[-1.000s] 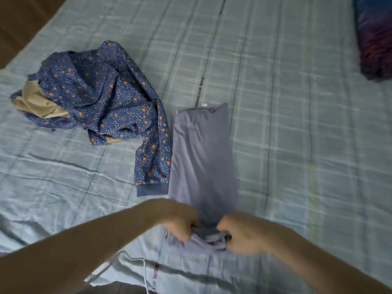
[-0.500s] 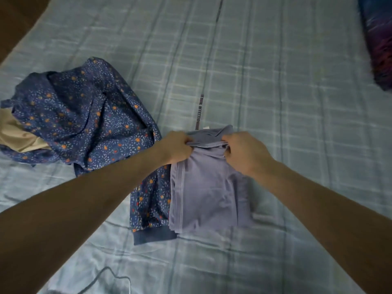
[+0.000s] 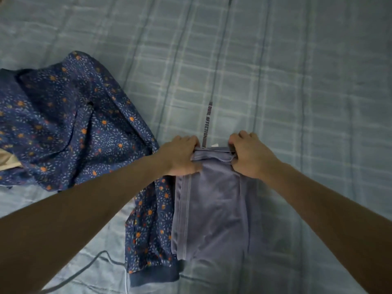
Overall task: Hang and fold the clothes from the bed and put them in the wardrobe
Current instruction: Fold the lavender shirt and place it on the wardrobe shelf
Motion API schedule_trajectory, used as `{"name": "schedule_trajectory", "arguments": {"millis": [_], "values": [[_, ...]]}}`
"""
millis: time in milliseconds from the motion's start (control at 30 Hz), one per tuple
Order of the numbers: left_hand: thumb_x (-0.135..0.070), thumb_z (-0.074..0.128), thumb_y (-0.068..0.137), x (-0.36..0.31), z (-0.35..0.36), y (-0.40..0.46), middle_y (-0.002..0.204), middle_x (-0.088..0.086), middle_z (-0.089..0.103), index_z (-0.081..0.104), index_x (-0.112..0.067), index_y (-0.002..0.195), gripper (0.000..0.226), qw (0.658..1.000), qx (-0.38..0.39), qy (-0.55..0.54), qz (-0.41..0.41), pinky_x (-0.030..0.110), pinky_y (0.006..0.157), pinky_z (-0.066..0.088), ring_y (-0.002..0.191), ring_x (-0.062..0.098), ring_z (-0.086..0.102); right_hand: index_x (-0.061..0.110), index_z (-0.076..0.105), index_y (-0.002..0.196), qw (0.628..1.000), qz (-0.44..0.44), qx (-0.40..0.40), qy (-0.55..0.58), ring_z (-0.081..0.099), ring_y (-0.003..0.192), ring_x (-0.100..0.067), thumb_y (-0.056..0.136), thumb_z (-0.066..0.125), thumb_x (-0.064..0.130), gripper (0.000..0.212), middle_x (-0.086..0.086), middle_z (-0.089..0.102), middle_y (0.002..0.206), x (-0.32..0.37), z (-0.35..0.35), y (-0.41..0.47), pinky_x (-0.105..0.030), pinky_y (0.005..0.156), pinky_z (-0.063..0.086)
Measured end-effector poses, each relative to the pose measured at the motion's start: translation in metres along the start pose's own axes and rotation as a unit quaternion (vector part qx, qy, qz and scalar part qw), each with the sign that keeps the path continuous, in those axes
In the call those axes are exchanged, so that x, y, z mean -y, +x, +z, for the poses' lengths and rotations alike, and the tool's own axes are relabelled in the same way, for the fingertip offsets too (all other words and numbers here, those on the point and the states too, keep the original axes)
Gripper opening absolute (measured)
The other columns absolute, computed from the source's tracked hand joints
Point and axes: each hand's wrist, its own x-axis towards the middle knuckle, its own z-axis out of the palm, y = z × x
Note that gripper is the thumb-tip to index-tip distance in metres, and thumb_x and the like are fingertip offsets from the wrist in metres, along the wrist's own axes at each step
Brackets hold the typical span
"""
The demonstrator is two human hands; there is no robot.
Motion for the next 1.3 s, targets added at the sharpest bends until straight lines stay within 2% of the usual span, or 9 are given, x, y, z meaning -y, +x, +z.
{"name": "schedule_trajectory", "arguments": {"millis": [67, 167, 333, 467, 633, 767, 867, 1133, 1300], "values": [[-0.048, 0.074, 0.071, -0.002, -0.005, 0.001, 0.099, -0.003, 0.056, 0.043, -0.020, 0.110, 0.058, 0.999, 0.051, -0.015, -0.004, 0.037, 0.073, 0.050, 0.086, 0.020, 0.055, 0.018, 0.049, 0.115, 0.997, -0.023, 0.064, 0.047, 0.053, 0.097, -0.024, 0.079, 0.066, 0.032, 0.042, -0.004, 0.051, 0.111, 0.000, -0.015, -0.001, -0.041, 0.082, 0.049], [-0.040, 0.079, 0.070, -0.012, -0.007, 0.005, 0.094, 0.000, 0.058, 0.046, -0.016, 0.102, 0.051, 0.995, 0.102, 0.003, -0.015, 0.034, 0.067, 0.045, 0.083, 0.021, 0.056, 0.020, 0.046, 0.119, 0.989, -0.036, 0.119, -0.076, 0.055, 0.096, -0.024, 0.071, 0.074, 0.048, 0.061, -0.003, 0.051, 0.110, 0.007, -0.023, -0.009, -0.041, 0.084, 0.049], [-0.035, 0.080, 0.072, -0.039, -0.045, -0.010, 0.093, 0.000, 0.067, 0.069, -0.016, 0.098, 0.034, 0.990, 0.134, 0.021, 0.021, 0.028, 0.078, 0.048, 0.093, 0.020, 0.063, 0.015, 0.055, 0.082, 0.987, -0.028, 0.136, -0.077, 0.061, 0.082, -0.025, 0.077, 0.074, 0.034, 0.028, -0.005, 0.060, 0.087, 0.011, -0.050, -0.031, -0.032, 0.069, 0.047], [-0.029, 0.081, 0.074, -0.070, -0.106, -0.036, 0.102, 0.001, 0.062, 0.068, -0.016, 0.103, 0.034, 0.997, 0.050, -0.004, 0.063, 0.022, 0.077, 0.040, 0.098, 0.017, 0.057, 0.012, 0.062, 0.081, 0.996, -0.080, 0.005, -0.030, 0.051, 0.085, -0.025, 0.073, 0.076, 0.032, 0.027, -0.004, 0.050, 0.086, 0.004, -0.118, -0.066, -0.034, 0.072, 0.044], [-0.024, 0.075, 0.082, -0.124, -0.176, -0.102, 0.092, 0.004, 0.069, 0.064, -0.015, 0.095, 0.020, 0.988, -0.028, 0.084, 0.127, 0.024, 0.070, 0.038, 0.090, 0.021, 0.061, 0.029, 0.043, 0.067, 0.995, -0.101, -0.026, -0.005, 0.057, 0.061, -0.011, 0.079, 0.074, 0.022, 0.034, 0.006, 0.056, 0.069, 0.023, -0.190, -0.132, -0.012, 0.049, 0.038], [-0.025, 0.070, 0.086, -0.152, -0.226, -0.188, 0.089, 0.005, 0.069, 0.063, -0.020, 0.095, 0.013, 0.971, -0.145, 0.139, 0.130, 0.027, 0.067, 0.036, 0.094, 0.026, 0.063, 0.024, 0.049, 0.074, 0.982, -0.142, -0.123, -0.033, 0.056, 0.066, -0.019, 0.078, 0.073, 0.025, 0.024, 0.004, 0.059, 0.067, 0.052, -0.250, -0.185, -0.033, 0.058, 0.045], [-0.028, 0.068, 0.087, -0.170, -0.257, -0.262, 0.096, 0.001, 0.070, 0.064, -0.026, 0.104, 0.017, 0.959, -0.198, 0.176, 0.098, 0.031, 0.073, 0.044, 0.099, 0.024, 0.061, 0.022, 0.056, 0.082, 0.964, -0.181, -0.177, -0.084, 0.054, 0.070, -0.019, 0.081, 0.070, 0.033, 0.018, 0.005, 0.059, 0.069, 0.089, -0.295, -0.230, -0.033, 0.060, 0.044], [-0.030, 0.069, 0.085, -0.191, -0.290, -0.459, 0.075, -0.013, 0.058, 0.059, -0.027, 0.091, 0.012, 0.943, -0.274, 0.191, 0.015, 0.036, 0.068, 0.048, 0.080, 0.016, 0.055, 0.021, 0.057, 0.078, 0.919, -0.328, -0.198, -0.092, 0.057, 0.071, -0.015, 0.085, 0.067, 0.045, 0.027, 0.007, 0.060, 0.068, 0.193, -0.354, -0.321, -0.039, 0.066, 0.048], [-0.026, 0.071, 0.085, -0.159, -0.268, -0.573, 0.081, -0.009, 0.061, 0.059, -0.021, 0.091, 0.014, 0.937, -0.317, 0.141, -0.052, 0.029, 0.071, 0.044, 0.077, 0.012, 0.054, 0.024, 0.049, 0.070, 0.878, -0.430, -0.176, -0.117, 0.051, 0.067, -0.014, 0.087, 0.068, 0.041, 0.030, 0.010, 0.050, 0.061, 0.286, -0.352, -0.350, -0.036, 0.062, 0.039]]}}
